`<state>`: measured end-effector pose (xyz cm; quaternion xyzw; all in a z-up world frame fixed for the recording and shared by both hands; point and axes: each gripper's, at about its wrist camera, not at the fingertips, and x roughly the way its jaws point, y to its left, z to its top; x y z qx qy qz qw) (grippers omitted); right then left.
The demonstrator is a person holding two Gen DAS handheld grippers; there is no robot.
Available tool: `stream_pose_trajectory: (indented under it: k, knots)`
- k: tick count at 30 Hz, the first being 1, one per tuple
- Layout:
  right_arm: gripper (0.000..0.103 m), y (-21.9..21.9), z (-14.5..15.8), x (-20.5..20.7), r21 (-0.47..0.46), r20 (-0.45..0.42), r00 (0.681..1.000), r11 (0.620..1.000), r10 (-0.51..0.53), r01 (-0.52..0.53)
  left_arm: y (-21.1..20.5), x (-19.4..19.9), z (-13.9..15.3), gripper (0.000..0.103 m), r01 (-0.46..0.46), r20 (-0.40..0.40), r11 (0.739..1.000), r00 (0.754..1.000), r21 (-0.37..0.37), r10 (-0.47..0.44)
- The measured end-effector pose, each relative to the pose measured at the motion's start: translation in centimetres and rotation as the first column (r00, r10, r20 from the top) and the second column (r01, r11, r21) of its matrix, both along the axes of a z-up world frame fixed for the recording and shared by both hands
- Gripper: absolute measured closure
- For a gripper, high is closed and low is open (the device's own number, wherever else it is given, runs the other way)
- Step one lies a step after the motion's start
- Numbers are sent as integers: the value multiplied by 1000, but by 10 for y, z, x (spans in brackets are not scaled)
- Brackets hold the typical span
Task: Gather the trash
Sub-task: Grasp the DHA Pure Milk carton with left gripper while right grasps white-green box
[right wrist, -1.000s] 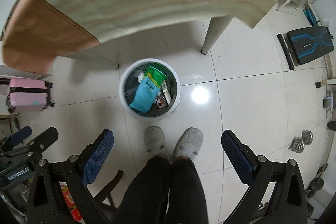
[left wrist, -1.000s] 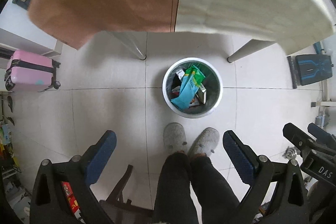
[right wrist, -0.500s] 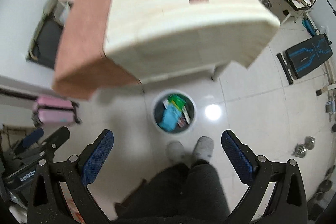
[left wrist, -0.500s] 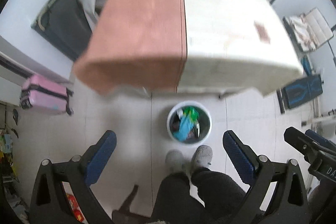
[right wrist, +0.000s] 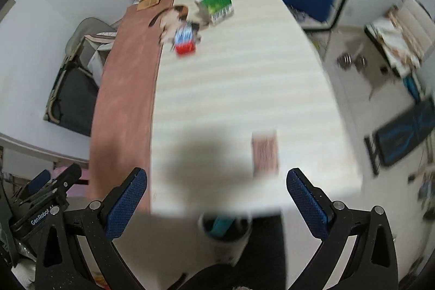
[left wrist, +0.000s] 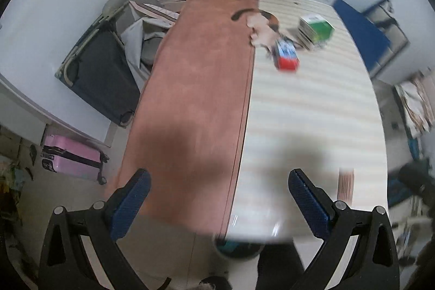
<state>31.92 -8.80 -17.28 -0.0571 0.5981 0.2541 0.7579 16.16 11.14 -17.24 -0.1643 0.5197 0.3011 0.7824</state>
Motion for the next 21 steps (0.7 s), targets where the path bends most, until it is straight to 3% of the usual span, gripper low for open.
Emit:
stream_pose_trajectory:
  k: [4, 9, 13, 17, 21]
  knots:
    - [0, 58, -24, 121, -71, -21, 998, 996, 51, -52, 27, 83, -18, 0, -91, -84, 996, 992, -2, 91]
    - [0, 137, -61, 240, -191, -37, 987, 969, 154, -158, 71, 169, -49, 0, -199, -208, 980, 957, 29, 201]
    - [0, 196, -98, 295, -268, -61, 968, 930, 243, -250, 108, 211, -78, 0, -270, -279, 962, 922, 34, 269]
    - [0, 240, -131, 326, -281, -99, 950, 907, 297, -313, 130, 236, -101, 0, -325, -314, 946, 898, 4, 309]
    - [0, 270, -169, 340, -298, -142, 931, 882, 336, -364, 134, 251, -113, 0, -326, -297, 943, 908, -58, 296]
